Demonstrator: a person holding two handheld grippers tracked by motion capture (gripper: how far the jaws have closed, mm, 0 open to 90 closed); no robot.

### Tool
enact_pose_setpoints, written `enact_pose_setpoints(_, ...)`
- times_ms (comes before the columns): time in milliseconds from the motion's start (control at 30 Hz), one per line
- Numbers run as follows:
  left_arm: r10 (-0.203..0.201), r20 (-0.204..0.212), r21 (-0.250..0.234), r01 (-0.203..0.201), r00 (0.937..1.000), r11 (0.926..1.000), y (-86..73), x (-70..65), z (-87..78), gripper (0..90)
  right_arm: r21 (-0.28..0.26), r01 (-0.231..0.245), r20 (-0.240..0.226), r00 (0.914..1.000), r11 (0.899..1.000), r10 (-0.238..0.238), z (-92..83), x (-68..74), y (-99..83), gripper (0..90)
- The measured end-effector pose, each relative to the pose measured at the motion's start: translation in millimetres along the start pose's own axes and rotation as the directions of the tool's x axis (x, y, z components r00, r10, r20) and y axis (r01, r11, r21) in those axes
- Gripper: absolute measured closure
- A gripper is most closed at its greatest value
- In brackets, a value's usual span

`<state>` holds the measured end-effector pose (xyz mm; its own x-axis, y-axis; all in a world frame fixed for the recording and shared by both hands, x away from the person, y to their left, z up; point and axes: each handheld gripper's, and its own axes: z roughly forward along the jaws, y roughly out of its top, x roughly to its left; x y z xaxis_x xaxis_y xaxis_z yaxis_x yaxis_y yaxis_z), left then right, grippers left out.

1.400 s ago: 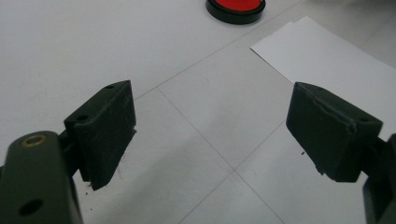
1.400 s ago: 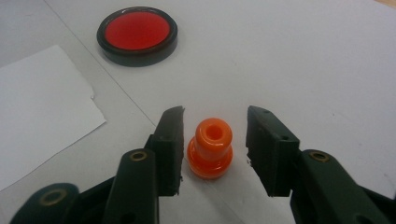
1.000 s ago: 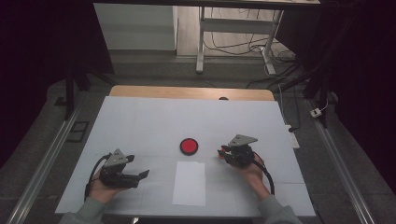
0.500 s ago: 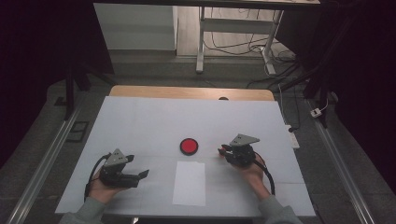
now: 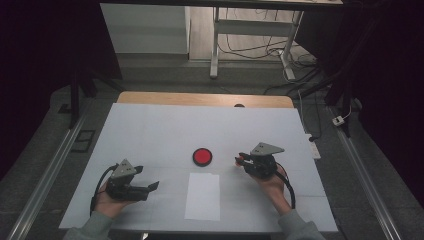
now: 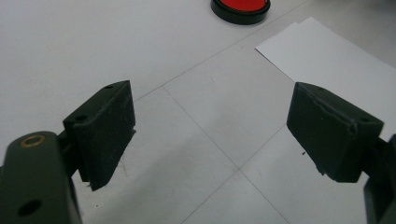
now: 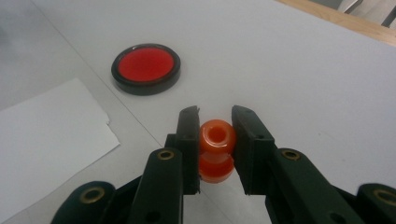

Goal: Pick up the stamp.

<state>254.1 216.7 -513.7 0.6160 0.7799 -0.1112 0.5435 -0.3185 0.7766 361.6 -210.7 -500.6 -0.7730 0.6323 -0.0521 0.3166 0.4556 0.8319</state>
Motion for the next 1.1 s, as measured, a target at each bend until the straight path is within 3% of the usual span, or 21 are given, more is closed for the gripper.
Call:
enact_pose_setpoints(633, -0.003, 0.003, -0.002, 0.003, 1.0000, 1.0000, -0.3, 2.2, 0.1, 16.0, -0.079, -0.036, -0.032, 0.9989, 0.996, 0.034, -15.4, 0.2, 9.6, 71.7)
enact_pose_setpoints(1100, 0.005, -0.011, -0.004, -0.005, 0.9999, 1.0000, -0.6, 2.4, 0.9, 16.1, -0.116, -0.023, -0.047, 0.9988, 0.993, 0.018, -22.7, 5.4, 17.4, 71.7)
